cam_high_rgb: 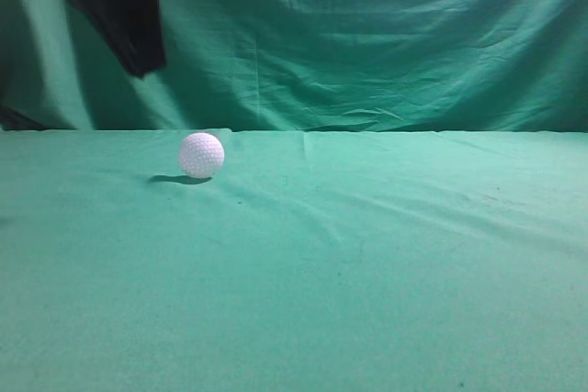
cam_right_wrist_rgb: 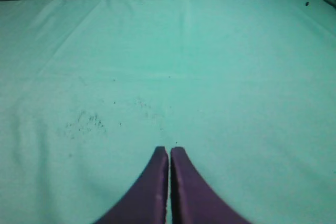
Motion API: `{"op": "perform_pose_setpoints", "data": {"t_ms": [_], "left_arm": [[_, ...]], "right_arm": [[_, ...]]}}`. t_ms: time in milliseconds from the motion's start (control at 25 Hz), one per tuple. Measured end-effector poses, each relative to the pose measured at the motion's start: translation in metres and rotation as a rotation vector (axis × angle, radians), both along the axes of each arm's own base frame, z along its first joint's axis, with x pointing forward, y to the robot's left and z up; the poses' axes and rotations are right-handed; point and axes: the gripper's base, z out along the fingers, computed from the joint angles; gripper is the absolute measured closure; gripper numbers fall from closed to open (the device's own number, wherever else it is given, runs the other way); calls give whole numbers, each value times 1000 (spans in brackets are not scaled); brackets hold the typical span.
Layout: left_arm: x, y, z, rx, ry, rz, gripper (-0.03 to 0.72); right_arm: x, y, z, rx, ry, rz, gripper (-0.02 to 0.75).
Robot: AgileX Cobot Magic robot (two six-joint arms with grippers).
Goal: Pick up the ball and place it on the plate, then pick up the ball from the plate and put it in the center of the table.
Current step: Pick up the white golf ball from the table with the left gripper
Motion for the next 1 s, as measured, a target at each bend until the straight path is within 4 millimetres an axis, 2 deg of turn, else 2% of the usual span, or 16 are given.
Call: {"op": "perform_pose_setpoints", "data": {"t_ms": [40, 120, 280, 440, 520, 680, 800, 920, 960, 1000], "left_arm": [[7, -3, -4, 9, 4, 10, 688], [22, -9, -13, 8, 25, 62, 641], [44, -19, -28, 5, 53, 138, 403], [57, -25, -37, 5, 62, 160, 118], [62, -28, -41, 7, 64, 161, 42], [75, -34, -47, 6, 58, 164, 45], [84, -39, -53, 0, 59, 183, 143], [89, -41, -61, 4, 77, 196, 127], [89, -41, -64, 10, 85, 198, 167], [90, -42, -66, 14, 91, 197, 153]], "right_arm": [[0, 0, 0, 0, 0, 0, 738], [0, 0, 0, 0, 0, 0, 738], [0, 0, 0, 0, 0, 0, 738], [0, 0, 0, 0, 0, 0, 738], [0, 0, 0, 0, 0, 0, 738], [0, 0, 0, 0, 0, 0, 738], [0, 0, 0, 0, 0, 0, 738], [0, 0, 0, 0, 0, 0, 738], [0, 0, 0, 0, 0, 0, 738], [0, 0, 0, 0, 0, 0, 738]]}}
